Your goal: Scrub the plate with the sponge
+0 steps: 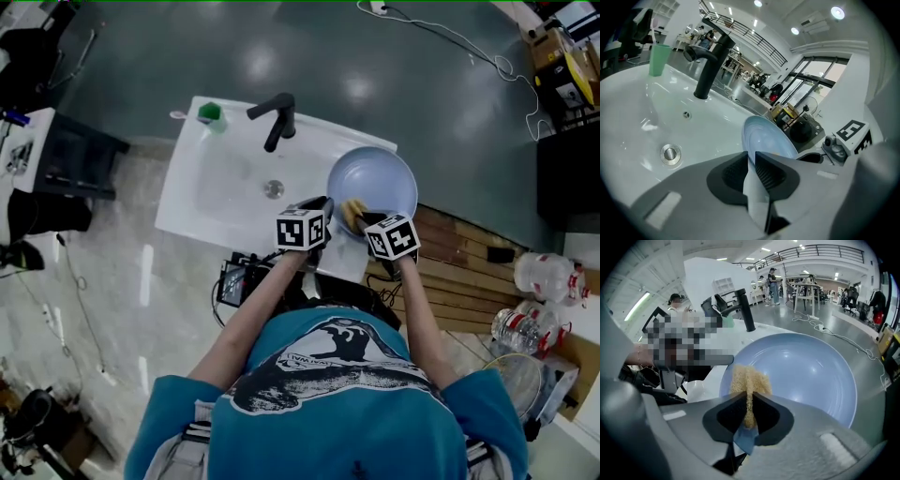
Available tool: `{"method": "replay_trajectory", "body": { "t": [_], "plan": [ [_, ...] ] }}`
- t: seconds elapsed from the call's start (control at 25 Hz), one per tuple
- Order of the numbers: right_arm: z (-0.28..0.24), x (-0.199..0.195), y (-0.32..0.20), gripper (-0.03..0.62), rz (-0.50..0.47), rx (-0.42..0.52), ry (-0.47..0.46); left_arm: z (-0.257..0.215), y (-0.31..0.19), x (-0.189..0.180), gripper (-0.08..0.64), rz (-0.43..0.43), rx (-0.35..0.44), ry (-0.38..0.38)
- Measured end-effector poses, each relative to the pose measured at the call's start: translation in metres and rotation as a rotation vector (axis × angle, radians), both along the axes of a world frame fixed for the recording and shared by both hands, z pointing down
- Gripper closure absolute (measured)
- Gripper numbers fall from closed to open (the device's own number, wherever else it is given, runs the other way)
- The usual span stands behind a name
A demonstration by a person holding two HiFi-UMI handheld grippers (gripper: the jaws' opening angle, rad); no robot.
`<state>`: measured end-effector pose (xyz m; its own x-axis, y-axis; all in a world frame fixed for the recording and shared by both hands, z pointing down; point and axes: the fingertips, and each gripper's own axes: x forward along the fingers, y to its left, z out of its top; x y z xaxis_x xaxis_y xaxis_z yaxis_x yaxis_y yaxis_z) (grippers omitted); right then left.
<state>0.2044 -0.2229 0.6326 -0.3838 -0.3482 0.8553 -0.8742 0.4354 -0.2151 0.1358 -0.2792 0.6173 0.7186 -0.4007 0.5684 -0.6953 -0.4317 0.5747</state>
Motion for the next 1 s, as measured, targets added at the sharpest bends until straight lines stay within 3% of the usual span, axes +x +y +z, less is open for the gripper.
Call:
{"method": "replay_trajectory", "body": {
  "t": [0.24,0.44,0.76,1.0],
  "plan": [
    [-0.029,0.017,-0.008,0.557,0.21,0.162,-0.085,-0.029,-0.006,-0.017,0.507,0.11,0.12,-0.016],
    [-0.059,0.012,0.005,0.557,0.361,0.271,-0.172,-0.059,0.003,-0.034,0.5,0.224,0.178,0.024],
    [-0.087,-0.016,0.043,0.557,0.514,0.381,-0.216,-0.095,0.037,-0.049,0.5,0.438,0.296,0.037],
    [-0.097,-0.032,0.068,0.557,0.593,0.414,-0.233,-0.106,0.069,-0.046,0.5,0.564,0.301,0.099]
  ]
}}
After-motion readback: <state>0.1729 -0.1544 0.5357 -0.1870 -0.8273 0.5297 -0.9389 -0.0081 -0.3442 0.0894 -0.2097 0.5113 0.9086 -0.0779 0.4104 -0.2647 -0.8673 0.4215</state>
